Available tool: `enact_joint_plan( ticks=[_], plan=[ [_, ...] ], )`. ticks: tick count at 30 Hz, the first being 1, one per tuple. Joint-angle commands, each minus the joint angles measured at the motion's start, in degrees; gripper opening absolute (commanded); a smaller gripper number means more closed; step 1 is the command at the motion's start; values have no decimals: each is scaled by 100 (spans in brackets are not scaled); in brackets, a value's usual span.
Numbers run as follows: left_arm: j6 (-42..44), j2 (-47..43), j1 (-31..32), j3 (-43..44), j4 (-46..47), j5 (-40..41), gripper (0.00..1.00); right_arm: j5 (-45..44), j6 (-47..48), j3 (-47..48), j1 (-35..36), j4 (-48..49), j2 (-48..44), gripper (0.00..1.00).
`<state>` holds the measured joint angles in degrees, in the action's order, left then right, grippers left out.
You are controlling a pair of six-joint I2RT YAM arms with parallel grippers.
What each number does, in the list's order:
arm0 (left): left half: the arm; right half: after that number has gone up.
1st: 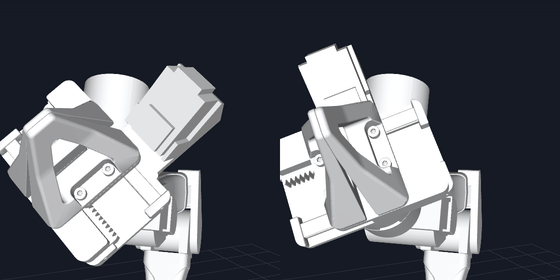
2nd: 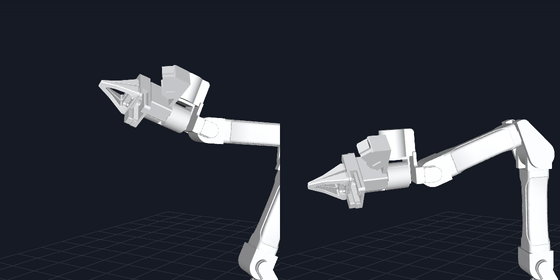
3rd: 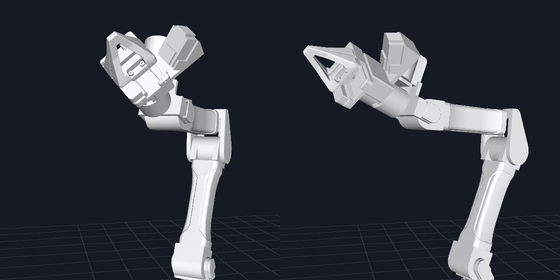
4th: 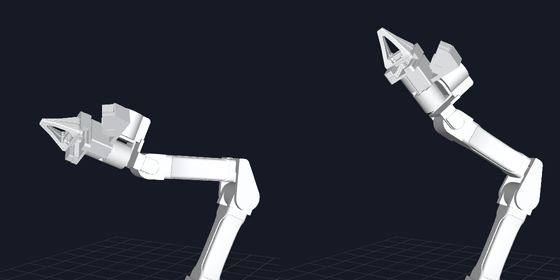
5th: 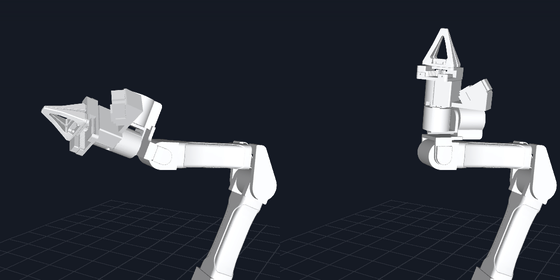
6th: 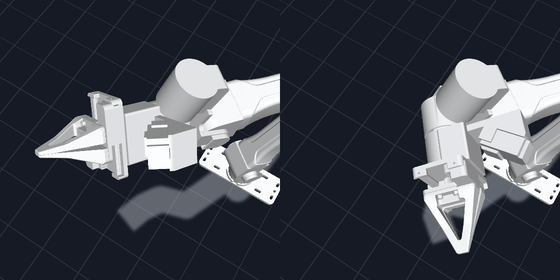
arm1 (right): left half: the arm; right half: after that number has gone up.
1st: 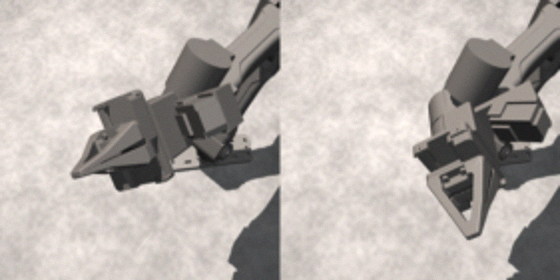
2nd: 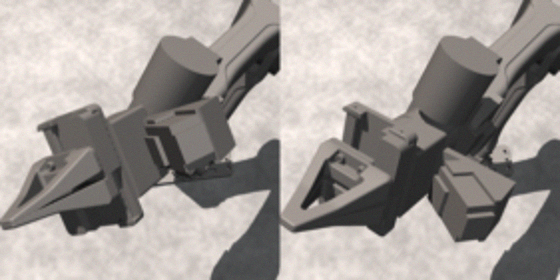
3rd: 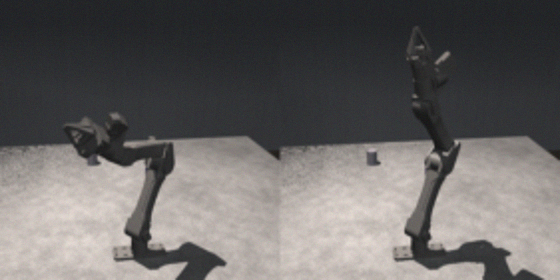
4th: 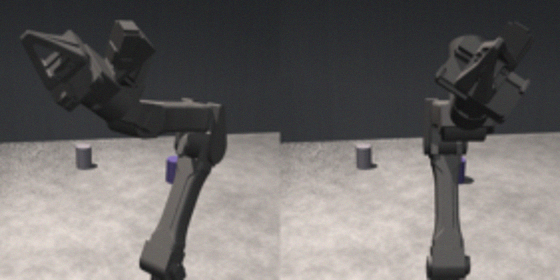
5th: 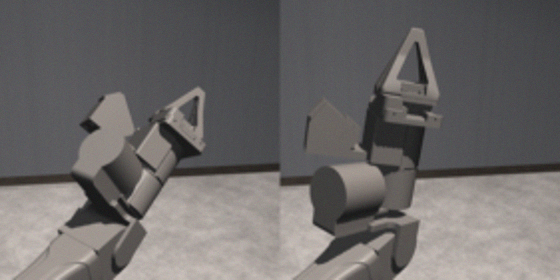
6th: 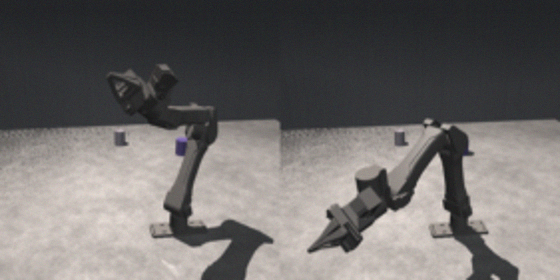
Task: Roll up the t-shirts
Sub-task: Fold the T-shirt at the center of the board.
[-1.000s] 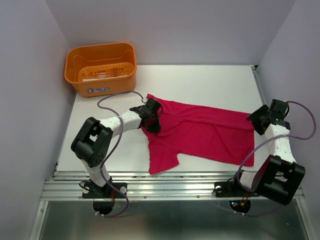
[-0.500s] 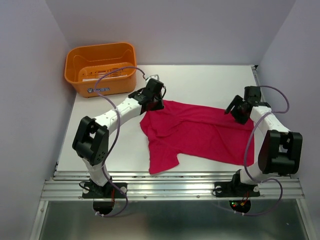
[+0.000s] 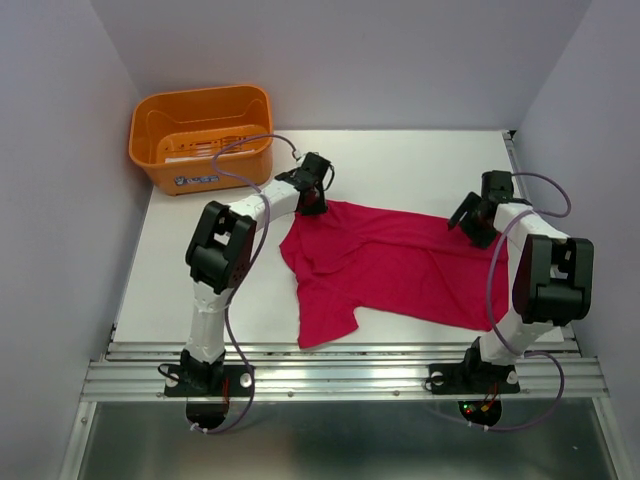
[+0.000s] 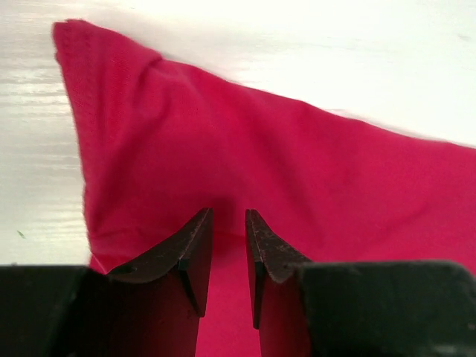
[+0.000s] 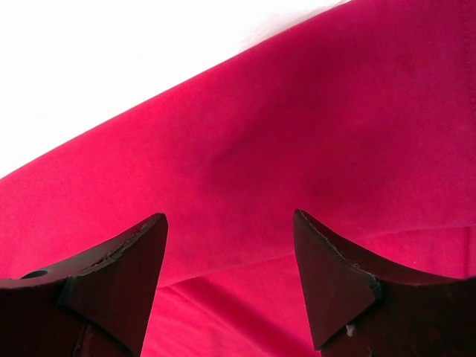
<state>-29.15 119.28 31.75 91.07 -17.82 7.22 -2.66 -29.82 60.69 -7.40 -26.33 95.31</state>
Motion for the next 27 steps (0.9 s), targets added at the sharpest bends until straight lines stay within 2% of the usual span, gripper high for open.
enact_joint_plan(
  ticks=[1,11,21,25,27],
  plan=[
    [120,77,-239,333,-72,-28,35,-358,-120,40,28,329,32,74],
    [252,841,-450,710,-239,-186,34,-429,-243,-356,-201,830,216,75],
    [304,2070,-529,2721,-933,-248,34,-473,-480,-31,-253,1033,1007,75],
    [374,2555,-643,3915,-1301,-248,34,-499,-586,521,-306,1024,1402,75],
    [462,2600,-687,4199,-1355,-248,34,-473,-595,716,-306,981,1534,75]
  ],
)
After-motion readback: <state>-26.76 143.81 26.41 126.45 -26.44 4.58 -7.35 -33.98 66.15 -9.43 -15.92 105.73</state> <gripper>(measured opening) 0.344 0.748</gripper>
